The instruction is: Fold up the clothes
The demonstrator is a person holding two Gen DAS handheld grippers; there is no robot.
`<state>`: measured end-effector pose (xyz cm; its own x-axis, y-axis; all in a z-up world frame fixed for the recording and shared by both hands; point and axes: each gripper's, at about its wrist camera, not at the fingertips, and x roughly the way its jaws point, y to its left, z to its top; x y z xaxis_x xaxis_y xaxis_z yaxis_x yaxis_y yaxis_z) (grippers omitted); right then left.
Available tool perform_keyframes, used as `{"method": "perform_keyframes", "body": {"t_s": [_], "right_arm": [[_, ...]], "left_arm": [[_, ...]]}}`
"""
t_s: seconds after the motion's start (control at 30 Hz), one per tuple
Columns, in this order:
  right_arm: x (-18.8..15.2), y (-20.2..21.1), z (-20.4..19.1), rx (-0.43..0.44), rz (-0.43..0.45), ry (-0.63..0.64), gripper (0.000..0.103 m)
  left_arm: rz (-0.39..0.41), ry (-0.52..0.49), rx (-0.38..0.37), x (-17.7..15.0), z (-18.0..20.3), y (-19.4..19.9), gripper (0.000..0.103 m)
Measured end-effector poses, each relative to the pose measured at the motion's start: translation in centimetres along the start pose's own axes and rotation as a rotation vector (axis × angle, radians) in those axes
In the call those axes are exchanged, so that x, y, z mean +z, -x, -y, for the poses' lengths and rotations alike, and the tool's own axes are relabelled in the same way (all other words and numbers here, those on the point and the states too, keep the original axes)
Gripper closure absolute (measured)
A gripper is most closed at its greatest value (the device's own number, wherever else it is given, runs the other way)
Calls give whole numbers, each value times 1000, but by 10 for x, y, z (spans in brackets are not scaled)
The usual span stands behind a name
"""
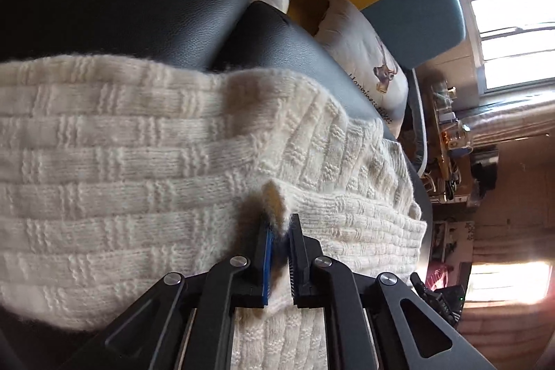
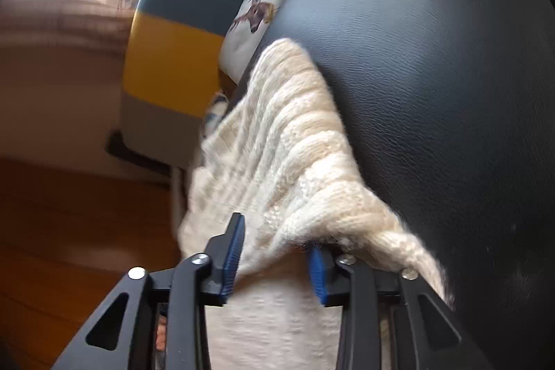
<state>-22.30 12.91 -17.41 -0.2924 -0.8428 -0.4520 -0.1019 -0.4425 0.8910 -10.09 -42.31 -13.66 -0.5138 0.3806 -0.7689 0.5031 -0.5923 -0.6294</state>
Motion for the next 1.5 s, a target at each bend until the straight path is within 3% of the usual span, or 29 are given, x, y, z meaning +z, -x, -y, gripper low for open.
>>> {"method": "perform_keyframes", "body": {"t_s": [0.07,0.17,0.3,0.43,0.5,0.6,0.63,0.73,0.83,0.97,1.03,1.23,1.4,1.47,1.5], "right_arm": [[2,9,15,88,18,-119,63],[4,15,22,95,69,-148,63],[2,12,24,105,86,-188,63],[0,19,23,93,146,-200,63],[-2,31,17,52,199,-128,63],[-2,29,24,-9,171,-104,64],[-2,29,29,0,163,-115,65],[-1,40,24,-29,122,-72,65],[3,60,3,-103,125,77,62],[25,62,-38,-205,140,349,62],[43,46,-51,-220,96,417,62],[106,-6,-29,-198,-68,268,61],[124,-34,-13,-136,-178,254,61],[121,-43,-19,-148,-214,335,72],[117,-45,-24,-182,-214,385,81]], "left_arm": [[-6,10,23,2,3,5,92],[52,-23,109,5,14,29,90],[129,-145,75,-3,53,56,84],[74,-278,134,-16,88,25,81],[33,-316,190,-24,93,1,81],[-13,-338,326,-31,84,-33,81],[-17,-335,333,-32,79,-36,82],[-3,-312,306,-32,72,-31,82],[-4,-288,301,-30,75,-21,82],[26,-372,200,-43,112,-15,82],[9,-443,137,-58,143,-28,82],[-69,-663,7,-119,237,-96,82],[-118,-747,-23,-149,272,-144,82],[-129,-766,-22,-155,278,-161,82],[-134,-771,-16,-157,279,-168,82]]}}
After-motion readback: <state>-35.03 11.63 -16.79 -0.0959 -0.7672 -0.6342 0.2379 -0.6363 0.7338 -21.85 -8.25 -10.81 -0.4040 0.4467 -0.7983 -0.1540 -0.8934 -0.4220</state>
